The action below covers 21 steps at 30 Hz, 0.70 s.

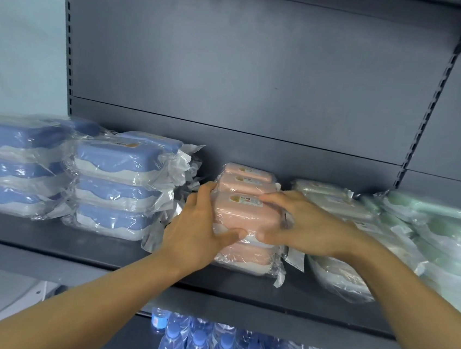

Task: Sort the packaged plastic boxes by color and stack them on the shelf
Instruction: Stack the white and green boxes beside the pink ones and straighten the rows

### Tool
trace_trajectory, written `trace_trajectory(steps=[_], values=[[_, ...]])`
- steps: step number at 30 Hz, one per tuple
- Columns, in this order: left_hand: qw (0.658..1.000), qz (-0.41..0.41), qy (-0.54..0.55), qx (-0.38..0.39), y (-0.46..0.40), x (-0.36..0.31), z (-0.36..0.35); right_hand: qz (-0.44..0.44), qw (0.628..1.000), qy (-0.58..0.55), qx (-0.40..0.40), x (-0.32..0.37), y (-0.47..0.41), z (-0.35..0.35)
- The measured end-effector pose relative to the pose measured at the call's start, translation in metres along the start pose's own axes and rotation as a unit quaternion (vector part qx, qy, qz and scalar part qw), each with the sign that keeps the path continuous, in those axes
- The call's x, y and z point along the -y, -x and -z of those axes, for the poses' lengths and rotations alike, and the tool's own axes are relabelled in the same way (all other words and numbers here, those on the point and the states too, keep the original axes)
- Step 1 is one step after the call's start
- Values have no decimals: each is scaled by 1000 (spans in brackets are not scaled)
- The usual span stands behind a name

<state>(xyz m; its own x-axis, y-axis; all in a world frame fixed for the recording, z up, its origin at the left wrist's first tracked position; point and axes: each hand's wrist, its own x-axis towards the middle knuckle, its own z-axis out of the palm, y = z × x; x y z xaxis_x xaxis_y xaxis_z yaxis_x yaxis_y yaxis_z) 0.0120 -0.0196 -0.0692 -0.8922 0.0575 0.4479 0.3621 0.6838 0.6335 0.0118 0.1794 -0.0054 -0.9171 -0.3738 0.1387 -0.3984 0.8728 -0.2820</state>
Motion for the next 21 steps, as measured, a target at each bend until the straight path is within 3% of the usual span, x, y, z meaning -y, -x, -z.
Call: trace_trajectory(steps=[8, 13, 17, 21], values=[[999, 4, 43, 0, 15, 14, -4, -28, 999, -9, -43, 8, -2, -17], [999, -15, -29, -17, 21, 15, -2, -40, 995, 19, -93, 19, 12, -32], [994, -38, -103, -22, 24, 16, -4, -1, 987, 92, -134, 23, 24, -53], [991, -47, -124, -30, 19, 19, -7, 4, 986, 76, -150, 14, 18, -59]])
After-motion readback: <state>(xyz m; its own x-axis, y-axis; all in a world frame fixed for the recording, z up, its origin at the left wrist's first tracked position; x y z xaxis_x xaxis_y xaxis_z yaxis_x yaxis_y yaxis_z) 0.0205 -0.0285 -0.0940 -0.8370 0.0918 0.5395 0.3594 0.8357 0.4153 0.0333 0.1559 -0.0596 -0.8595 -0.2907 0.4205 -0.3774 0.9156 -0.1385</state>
